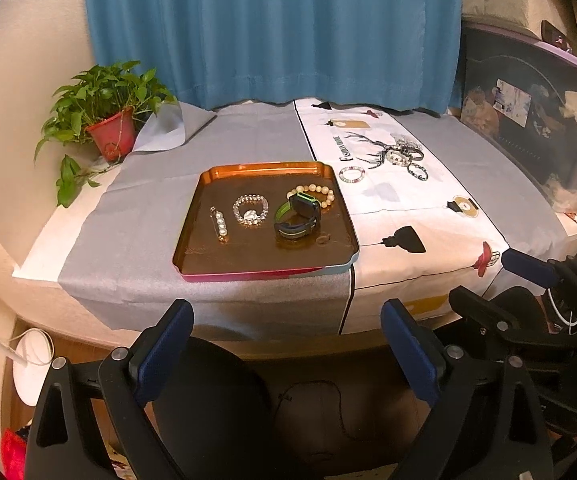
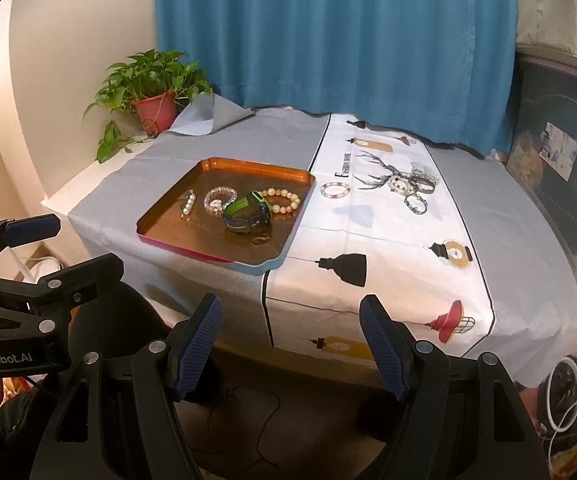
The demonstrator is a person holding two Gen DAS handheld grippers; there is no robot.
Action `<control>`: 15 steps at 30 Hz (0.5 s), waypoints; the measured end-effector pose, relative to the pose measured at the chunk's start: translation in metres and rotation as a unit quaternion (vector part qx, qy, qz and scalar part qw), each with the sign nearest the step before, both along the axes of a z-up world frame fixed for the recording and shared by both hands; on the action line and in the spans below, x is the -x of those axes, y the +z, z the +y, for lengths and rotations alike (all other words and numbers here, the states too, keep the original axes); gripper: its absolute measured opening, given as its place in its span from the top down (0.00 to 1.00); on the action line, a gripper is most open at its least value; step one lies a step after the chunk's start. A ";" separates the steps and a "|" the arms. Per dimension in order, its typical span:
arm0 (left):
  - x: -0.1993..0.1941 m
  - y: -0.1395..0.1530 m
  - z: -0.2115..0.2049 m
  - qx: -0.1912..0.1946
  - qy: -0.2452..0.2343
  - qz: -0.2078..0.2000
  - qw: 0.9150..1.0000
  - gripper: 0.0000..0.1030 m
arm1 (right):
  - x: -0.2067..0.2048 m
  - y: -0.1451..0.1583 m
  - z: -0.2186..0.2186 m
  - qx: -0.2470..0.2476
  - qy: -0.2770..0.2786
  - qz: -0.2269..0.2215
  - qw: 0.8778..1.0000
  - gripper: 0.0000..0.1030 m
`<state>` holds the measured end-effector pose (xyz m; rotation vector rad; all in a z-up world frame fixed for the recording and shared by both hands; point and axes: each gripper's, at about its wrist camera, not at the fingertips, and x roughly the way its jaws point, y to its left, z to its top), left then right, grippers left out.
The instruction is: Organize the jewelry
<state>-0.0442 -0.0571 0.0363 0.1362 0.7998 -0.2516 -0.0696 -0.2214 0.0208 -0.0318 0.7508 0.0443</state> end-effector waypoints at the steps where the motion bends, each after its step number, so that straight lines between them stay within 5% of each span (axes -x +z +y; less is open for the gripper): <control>1: -0.002 -0.002 -0.001 0.000 0.000 0.002 1.000 0.09 | 0.000 -0.002 -0.003 -0.002 -0.001 0.003 1.000 0.30; 15: -0.050 -0.015 -0.037 -0.007 -0.019 0.041 0.999 0.09 | -0.042 -0.031 -0.064 -0.028 -0.066 0.033 0.997 0.30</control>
